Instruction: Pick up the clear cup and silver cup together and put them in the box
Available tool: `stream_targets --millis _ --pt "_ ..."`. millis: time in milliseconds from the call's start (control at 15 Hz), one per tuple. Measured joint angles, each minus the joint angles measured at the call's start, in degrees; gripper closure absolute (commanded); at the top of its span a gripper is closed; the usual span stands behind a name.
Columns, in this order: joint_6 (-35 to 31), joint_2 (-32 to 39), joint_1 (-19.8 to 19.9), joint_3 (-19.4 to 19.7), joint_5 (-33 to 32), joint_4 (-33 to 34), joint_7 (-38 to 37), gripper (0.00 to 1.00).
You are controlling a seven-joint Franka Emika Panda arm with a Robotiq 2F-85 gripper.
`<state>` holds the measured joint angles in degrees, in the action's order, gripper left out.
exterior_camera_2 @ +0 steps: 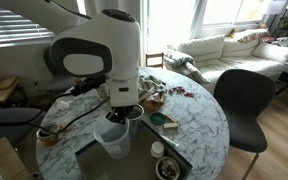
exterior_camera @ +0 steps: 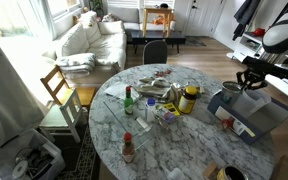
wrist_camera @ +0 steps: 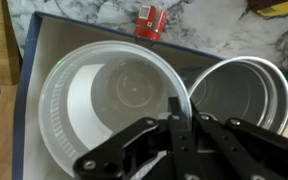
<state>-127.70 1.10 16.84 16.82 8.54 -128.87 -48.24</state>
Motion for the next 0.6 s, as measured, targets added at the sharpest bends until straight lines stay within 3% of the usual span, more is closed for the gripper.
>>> stream_targets --millis 533,600 --pt "-3.47 6.65 0.04 0.04 3.72 0.78 0.05 0.98" --pt "-3.47 7.24 0.04 0.04 4.28 0.99 0.07 0.68"
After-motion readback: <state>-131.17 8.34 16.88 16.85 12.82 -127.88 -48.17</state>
